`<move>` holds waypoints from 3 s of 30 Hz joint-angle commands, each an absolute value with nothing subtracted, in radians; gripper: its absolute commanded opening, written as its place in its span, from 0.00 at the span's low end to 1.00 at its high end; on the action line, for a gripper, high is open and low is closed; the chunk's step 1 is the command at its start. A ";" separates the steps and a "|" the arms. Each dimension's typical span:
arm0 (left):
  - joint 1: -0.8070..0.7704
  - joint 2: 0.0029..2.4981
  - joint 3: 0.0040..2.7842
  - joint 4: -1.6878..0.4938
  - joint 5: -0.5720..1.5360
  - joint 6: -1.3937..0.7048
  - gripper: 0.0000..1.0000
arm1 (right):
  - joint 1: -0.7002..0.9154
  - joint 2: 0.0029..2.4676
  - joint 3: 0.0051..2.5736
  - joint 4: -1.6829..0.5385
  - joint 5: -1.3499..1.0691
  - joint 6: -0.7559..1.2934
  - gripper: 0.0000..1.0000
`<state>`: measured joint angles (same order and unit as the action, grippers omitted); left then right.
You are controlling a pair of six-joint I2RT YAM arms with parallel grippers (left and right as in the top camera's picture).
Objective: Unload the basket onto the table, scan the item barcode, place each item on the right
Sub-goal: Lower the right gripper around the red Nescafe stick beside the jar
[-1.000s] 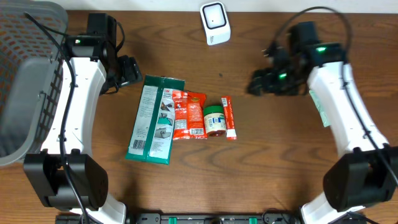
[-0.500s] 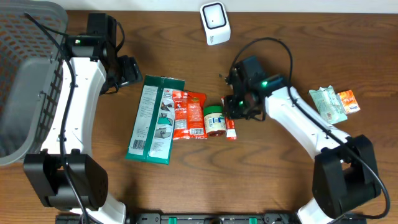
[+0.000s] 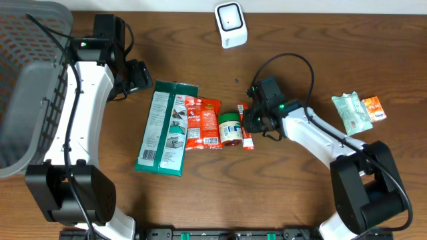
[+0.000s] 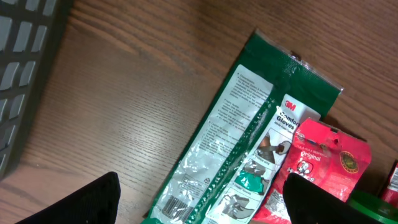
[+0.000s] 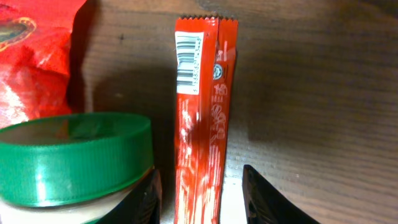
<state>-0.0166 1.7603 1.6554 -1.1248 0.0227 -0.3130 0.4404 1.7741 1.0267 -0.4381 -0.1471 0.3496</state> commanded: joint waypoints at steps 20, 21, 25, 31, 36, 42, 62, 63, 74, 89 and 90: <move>-0.016 1.750 1.666 -1.129 0.014 -0.304 0.84 | 0.532 1.835 0.959 -0.333 0.050 0.414 0.29; -0.016 1.750 1.666 -1.129 0.014 -0.303 0.84 | 0.534 1.834 0.960 -0.333 0.065 0.414 0.27; -0.016 1.750 1.666 -1.129 0.014 -0.304 0.84 | 0.509 1.810 0.981 -0.402 0.157 0.406 0.21; -0.016 1.750 1.666 -1.129 0.014 -0.304 0.84 | 0.414 1.779 0.995 -0.490 0.217 0.311 0.29; -0.016 1.750 1.666 -1.129 0.014 -0.304 0.84 | 0.342 1.777 1.018 -0.508 0.168 0.242 0.38; -0.016 1.750 1.666 -1.129 0.014 -0.304 0.84 | 0.274 1.776 1.182 -0.758 -0.006 0.207 0.45; -0.016 1.750 1.666 -1.129 0.014 -0.304 0.84 | 0.303 1.777 1.043 -0.747 -0.035 0.441 0.16; -0.016 1.750 1.666 -1.129 0.014 -0.303 0.84 | 0.310 1.777 1.031 -0.720 -0.035 0.441 0.12; -0.016 1.750 1.666 -1.129 0.014 -0.304 0.84 | 0.346 1.777 0.998 -0.626 0.133 0.156 0.03; -0.016 1.750 1.666 -1.129 0.014 -0.304 0.84 | 0.340 1.770 1.141 -0.738 0.088 0.089 0.30; -0.016 1.750 1.666 -1.129 0.014 -0.304 0.84 | 0.339 1.770 1.147 -0.751 0.070 0.088 0.31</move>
<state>-0.0166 1.7603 1.6554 -1.1248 0.0227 -0.3134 0.3477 1.7729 1.0973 -0.7296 0.0990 0.1009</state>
